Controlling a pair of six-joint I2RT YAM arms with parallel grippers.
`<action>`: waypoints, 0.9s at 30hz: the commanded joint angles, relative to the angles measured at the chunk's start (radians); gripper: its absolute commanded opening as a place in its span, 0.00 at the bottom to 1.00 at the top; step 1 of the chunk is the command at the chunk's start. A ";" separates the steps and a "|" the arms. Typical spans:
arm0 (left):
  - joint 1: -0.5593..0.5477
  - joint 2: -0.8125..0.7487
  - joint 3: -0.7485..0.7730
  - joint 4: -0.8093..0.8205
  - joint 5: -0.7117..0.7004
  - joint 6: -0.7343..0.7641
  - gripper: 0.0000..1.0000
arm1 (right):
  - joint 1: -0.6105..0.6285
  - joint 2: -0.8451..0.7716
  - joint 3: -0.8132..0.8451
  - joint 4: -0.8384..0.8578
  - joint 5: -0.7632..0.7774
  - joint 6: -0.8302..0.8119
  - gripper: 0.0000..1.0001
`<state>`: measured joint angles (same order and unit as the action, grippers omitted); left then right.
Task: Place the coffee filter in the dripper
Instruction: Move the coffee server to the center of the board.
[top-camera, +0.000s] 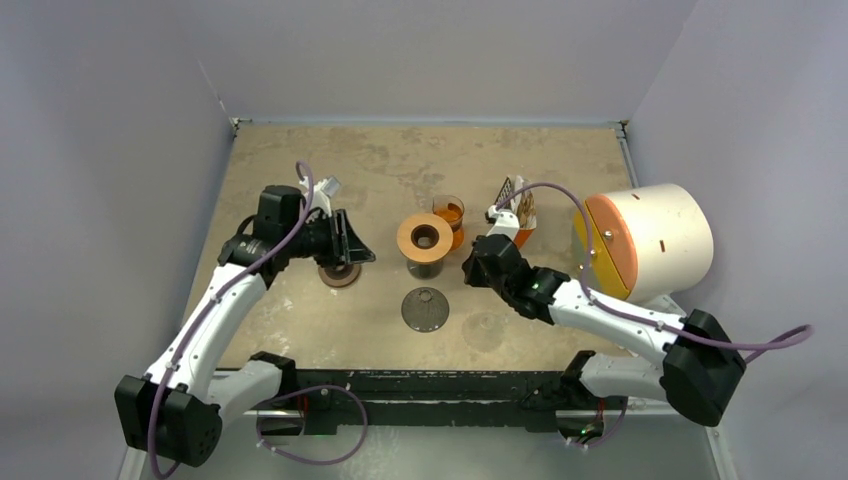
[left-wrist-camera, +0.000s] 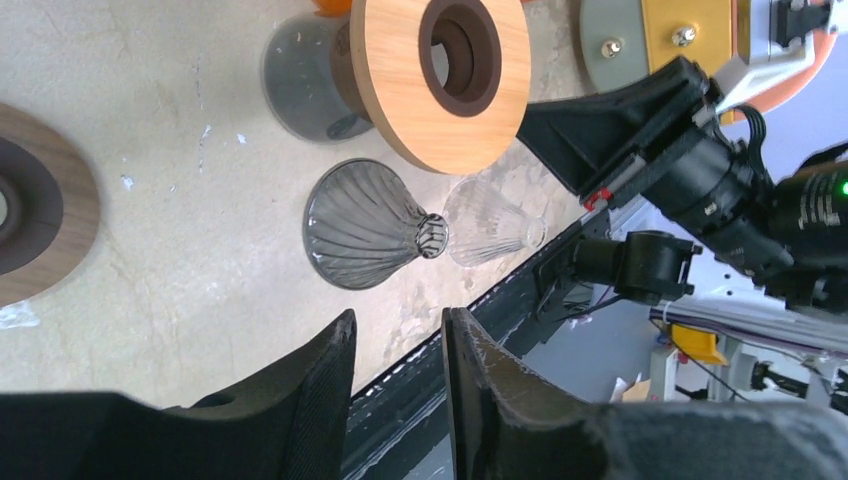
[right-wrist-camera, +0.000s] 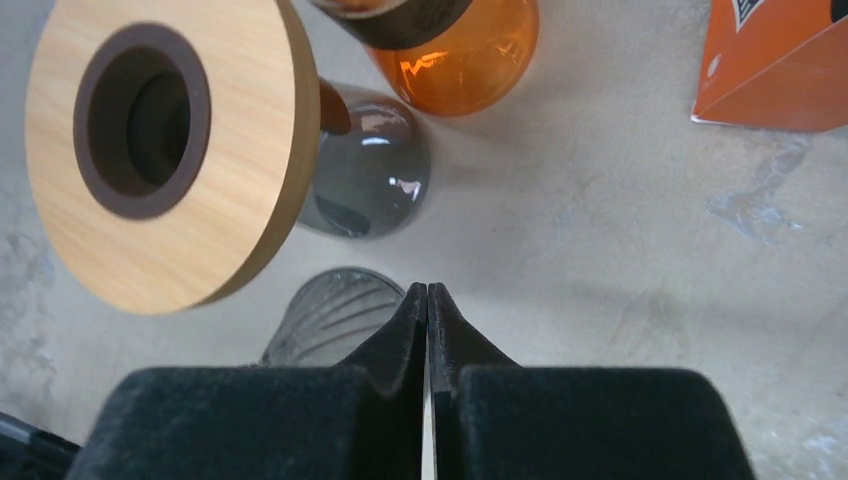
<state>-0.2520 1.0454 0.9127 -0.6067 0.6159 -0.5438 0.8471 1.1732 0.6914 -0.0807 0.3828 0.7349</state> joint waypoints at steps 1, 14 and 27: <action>-0.004 -0.055 0.026 -0.043 -0.026 0.064 0.37 | -0.034 0.032 -0.052 0.250 0.005 0.073 0.00; -0.003 -0.163 -0.012 -0.059 -0.082 0.106 0.59 | -0.059 0.189 -0.215 0.784 -0.009 0.119 0.00; -0.004 -0.203 -0.003 -0.101 -0.131 0.142 0.69 | -0.064 0.390 -0.236 1.081 -0.012 0.161 0.00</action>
<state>-0.2520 0.8566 0.9028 -0.6933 0.5034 -0.4320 0.7898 1.5227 0.4686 0.8417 0.3515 0.8696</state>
